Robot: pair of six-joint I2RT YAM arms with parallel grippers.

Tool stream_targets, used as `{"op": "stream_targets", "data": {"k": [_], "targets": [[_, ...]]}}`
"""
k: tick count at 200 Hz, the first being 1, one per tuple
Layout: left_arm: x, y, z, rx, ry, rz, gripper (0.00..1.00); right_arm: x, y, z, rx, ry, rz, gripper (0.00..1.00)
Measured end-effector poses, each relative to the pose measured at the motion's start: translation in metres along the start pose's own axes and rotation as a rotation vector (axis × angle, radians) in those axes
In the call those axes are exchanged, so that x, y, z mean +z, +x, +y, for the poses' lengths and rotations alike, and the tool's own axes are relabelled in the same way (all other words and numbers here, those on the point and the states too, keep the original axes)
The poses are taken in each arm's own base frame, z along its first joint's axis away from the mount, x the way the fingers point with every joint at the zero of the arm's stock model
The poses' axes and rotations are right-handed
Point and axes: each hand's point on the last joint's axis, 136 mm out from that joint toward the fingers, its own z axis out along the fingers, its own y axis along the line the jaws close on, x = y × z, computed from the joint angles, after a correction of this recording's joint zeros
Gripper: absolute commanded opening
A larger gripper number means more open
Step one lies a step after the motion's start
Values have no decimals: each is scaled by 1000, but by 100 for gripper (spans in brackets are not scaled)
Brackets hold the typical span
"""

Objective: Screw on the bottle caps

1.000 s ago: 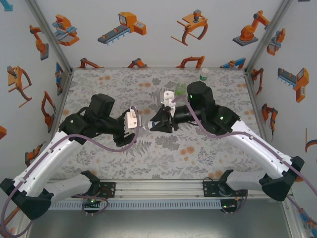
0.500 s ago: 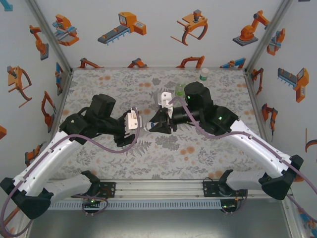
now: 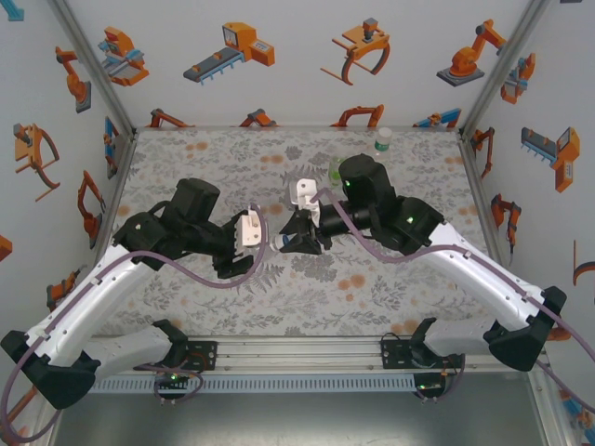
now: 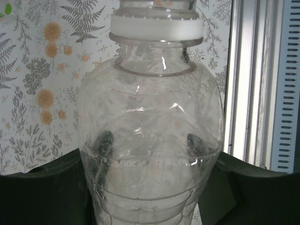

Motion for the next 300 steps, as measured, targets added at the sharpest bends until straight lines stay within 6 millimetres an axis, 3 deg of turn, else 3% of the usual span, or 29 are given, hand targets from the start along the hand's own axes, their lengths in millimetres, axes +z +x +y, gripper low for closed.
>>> {"op": "stream_targets", "data": {"k": [32, 64, 110, 147, 182, 204, 261, 300], "targets": [[0, -1, 0, 1, 1, -3, 1, -1, -1, -2, 52, 9, -1, 0], [0, -1, 1, 3, -5, -2, 1, 0, -3, -9, 230, 46, -9, 0], [1, 3, 7, 5, -38, 20, 1, 1, 8, -29, 635, 161, -22, 0], [5, 5, 16, 16, -77, 23, 1, -4, 24, -49, 1068, 316, -50, 0], [7, 9, 20, 15, -95, 38, 1, -4, 41, -56, 1410, 392, -77, 0], [9, 14, 21, 11, -101, 57, 1, -2, 52, -58, 1561, 420, -71, 10], [9, 9, 23, 38, -118, 26, 1, -13, 58, -58, 1685, 495, -123, 13], [9, 7, 22, 56, -129, 1, 0, -14, 55, -58, 1681, 495, -133, 34]]}}
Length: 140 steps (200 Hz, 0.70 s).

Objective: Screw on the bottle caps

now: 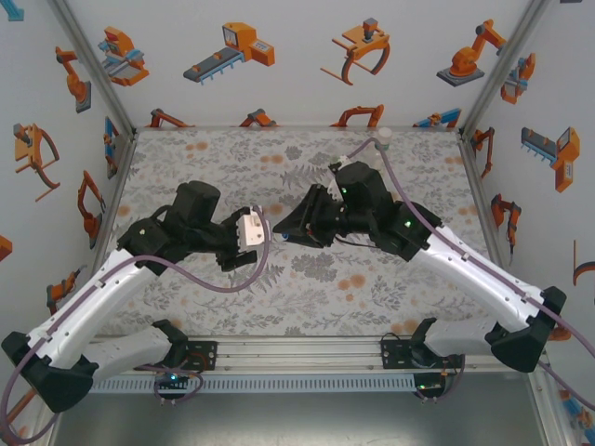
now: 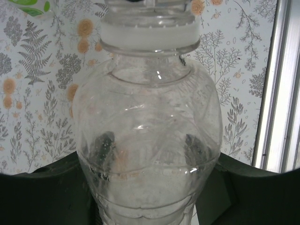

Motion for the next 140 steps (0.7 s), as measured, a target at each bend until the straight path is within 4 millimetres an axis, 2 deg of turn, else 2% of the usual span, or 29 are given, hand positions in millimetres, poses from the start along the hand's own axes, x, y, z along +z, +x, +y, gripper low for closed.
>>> {"op": "stream_targets", "data": {"k": [13, 47, 59, 91, 140], "targets": [[2, 1, 0, 1, -2, -2, 0, 1, -1, 0, -17, 12, 2, 41], [2, -9, 3, 18, -7, -49, 0, -3, -9, 0, -84, 47, -38, 74], [2, -11, 3, 19, -5, -57, 0, -6, -11, -3, -111, 63, -52, 82], [4, -12, 3, 19, 5, -65, 0, -17, -16, -4, -170, 84, -93, 82], [11, -11, 0, 9, 40, -64, 0, -38, -21, 24, -397, 30, -136, 71]]}}
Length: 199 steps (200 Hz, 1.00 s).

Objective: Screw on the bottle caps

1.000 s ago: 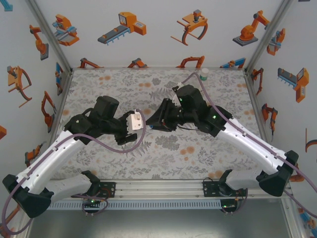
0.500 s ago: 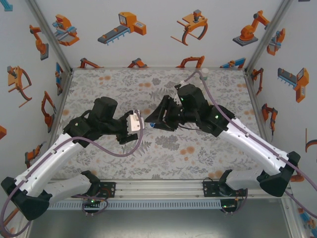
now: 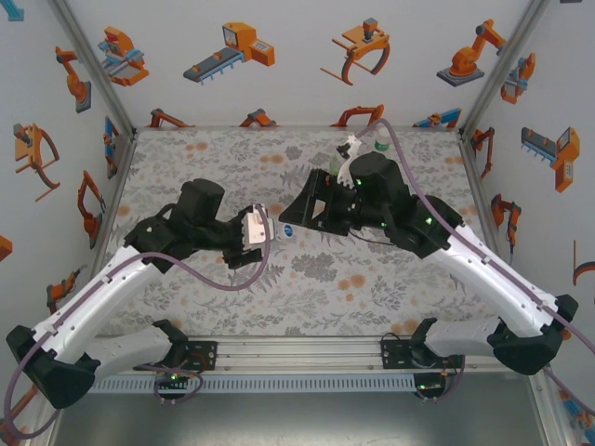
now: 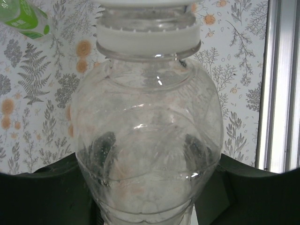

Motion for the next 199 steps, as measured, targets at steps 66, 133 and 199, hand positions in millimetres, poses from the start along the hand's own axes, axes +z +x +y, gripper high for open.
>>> {"op": "stream_targets", "data": {"k": [66, 133, 199], "targets": [[2, -5, -10, -9, 62, -35, 0, -16, 16, 38, -663, -217, 45, 66], [0, -9, -12, -20, 79, -52, 0, -32, 51, 60, -1261, -481, 82, 56], [0, -11, -14, -39, 91, -58, 0, -19, 55, 53, -1412, -495, 88, 53]]}}
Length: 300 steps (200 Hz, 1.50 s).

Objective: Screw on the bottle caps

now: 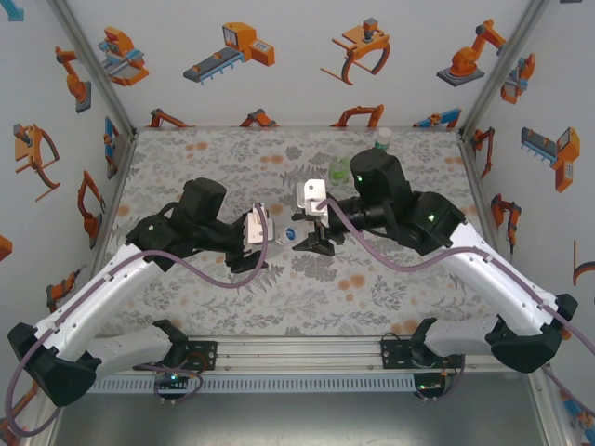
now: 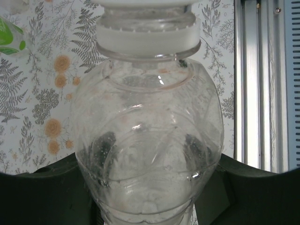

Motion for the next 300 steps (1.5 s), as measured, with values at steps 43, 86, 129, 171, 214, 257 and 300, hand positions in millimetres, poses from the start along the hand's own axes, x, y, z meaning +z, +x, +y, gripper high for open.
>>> {"op": "stream_targets", "data": {"k": [43, 86, 129, 171, 214, 257, 300], "targets": [[-1, -4, 0, 7, 0, -9, 0, 1, -1, 1, -12, -10, -10, 45], [-2, -6, 0, 7, -1, -11, 0, 8, 3, 0, 3, -20, -15, 41], [-1, -5, 0, 5, 2, -8, 0, 10, 1, -2, 27, -15, -28, 28], [0, 3, 0, -13, 0, 27, 0, 14, 9, -8, 184, 25, -29, 5], [2, 11, 5, -29, -26, 66, 0, 15, 28, -27, 593, 172, -56, 0], [3, 13, 11, -46, -55, 82, 0, 11, 49, -47, 1176, 327, -98, 0], [7, 27, 13, -73, -58, 136, 0, 16, 82, -49, 1656, 409, -138, 3]]}}
